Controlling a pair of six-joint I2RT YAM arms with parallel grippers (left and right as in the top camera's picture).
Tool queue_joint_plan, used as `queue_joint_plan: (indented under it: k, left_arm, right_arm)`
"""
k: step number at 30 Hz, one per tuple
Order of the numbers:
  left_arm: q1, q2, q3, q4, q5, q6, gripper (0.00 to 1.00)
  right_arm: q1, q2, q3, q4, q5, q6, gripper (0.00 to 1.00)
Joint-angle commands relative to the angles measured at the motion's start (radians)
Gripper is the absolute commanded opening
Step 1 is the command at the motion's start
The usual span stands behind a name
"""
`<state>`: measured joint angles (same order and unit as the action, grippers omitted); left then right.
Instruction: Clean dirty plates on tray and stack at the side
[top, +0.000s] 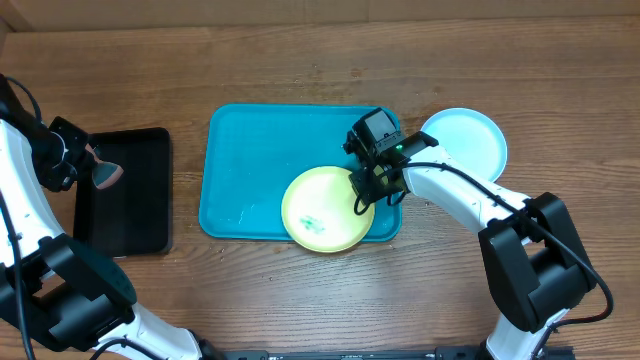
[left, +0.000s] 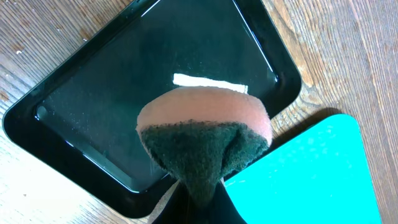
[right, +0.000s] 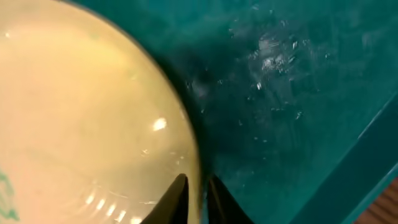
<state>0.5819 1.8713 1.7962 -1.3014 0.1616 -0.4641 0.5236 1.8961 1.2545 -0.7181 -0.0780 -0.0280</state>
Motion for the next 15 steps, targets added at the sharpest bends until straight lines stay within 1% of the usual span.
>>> queue_joint_plan:
  k: [1,4,6,8,10,12,15]
  left_arm:
    - [-0.008,0.006,0.006,0.004,0.016,0.024,0.04]
    - [-0.008,0.006,0.006,0.004,0.016,0.024,0.04]
    - [-0.008,0.006,0.006,0.004,0.016,0.024,0.04]
    - [-0.008,0.006,0.006,0.004,0.016,0.024,0.04]
    - [-0.008,0.006,0.006,0.004,0.016,0.024,0.04]
    - [-0.008,0.006,0.006,0.003,0.016,0.024,0.05]
    - [-0.008,0.006,0.006,0.003,0.016,0.024,0.05]
  right_arm:
    - [0.002,-0.020,-0.003,0.027,0.005,0.031,0.06]
    - [0.012,-0.020,-0.003,0.045,-0.055,0.039,0.07]
    - [0.023,-0.020,-0.004,0.056,-0.058,0.062,0.08]
    - [0.039,-0.020,-0.004,0.075,-0.033,0.058,0.18]
    - [0.050,-0.020,-0.004,0.092,0.053,0.051,0.27]
    - [0.051,-0.020,-0.004,0.104,0.108,0.021,0.29]
    - [0.041,-0.017,-0.004,0.107,0.110,-0.026,0.31]
